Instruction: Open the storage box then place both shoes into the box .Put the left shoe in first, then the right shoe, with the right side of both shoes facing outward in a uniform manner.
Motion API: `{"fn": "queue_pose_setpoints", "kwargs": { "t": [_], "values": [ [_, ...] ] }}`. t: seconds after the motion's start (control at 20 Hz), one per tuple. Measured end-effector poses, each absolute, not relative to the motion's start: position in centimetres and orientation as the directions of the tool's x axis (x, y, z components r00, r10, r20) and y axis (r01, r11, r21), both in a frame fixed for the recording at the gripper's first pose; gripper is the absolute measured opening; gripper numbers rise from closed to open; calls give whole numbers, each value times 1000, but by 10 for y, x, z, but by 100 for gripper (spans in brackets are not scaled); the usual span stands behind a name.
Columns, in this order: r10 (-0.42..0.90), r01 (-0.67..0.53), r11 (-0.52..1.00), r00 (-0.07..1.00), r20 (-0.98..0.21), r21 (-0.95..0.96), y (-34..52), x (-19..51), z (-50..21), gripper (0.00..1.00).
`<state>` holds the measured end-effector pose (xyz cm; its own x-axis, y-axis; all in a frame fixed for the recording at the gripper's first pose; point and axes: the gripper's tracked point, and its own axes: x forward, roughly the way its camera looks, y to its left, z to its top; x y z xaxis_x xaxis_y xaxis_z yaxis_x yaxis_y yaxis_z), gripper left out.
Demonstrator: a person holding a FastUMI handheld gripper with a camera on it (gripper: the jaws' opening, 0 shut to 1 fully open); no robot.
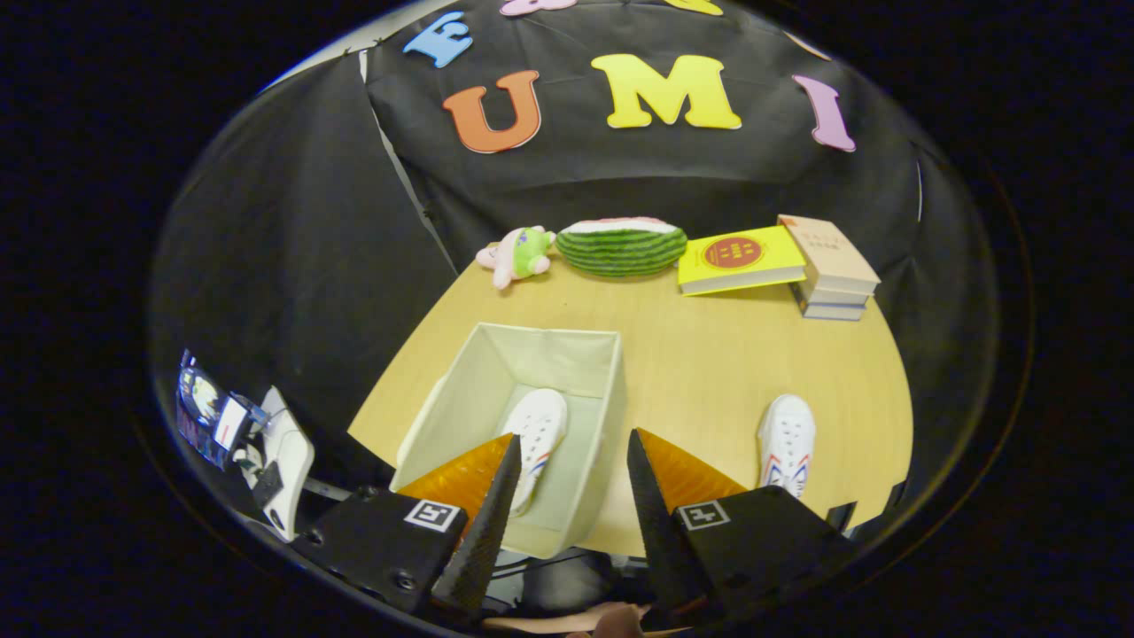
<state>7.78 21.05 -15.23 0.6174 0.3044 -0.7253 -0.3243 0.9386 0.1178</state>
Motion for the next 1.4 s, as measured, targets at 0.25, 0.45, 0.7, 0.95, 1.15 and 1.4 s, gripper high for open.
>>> {"fn": "queue_pose_setpoints", "kwargs": {
  "t": [0.25,0.45,0.7,0.95,1.15,1.4],
  "values": [
    [143,-265,962,678,-721,-59,112,81,-156,84],
    [14,-152,980,696,-718,-128,41,86,-166,84],
    [-14,-114,987,656,-755,-117,1,81,-198,85],
    [-18,-87,993,570,-822,-82,-28,75,-248,85],
    [10,-73,997,492,-870,-29,-36,74,-289,85],
    [52,-58,998,416,-908,30,-36,79,-328,85]
  ]
}}
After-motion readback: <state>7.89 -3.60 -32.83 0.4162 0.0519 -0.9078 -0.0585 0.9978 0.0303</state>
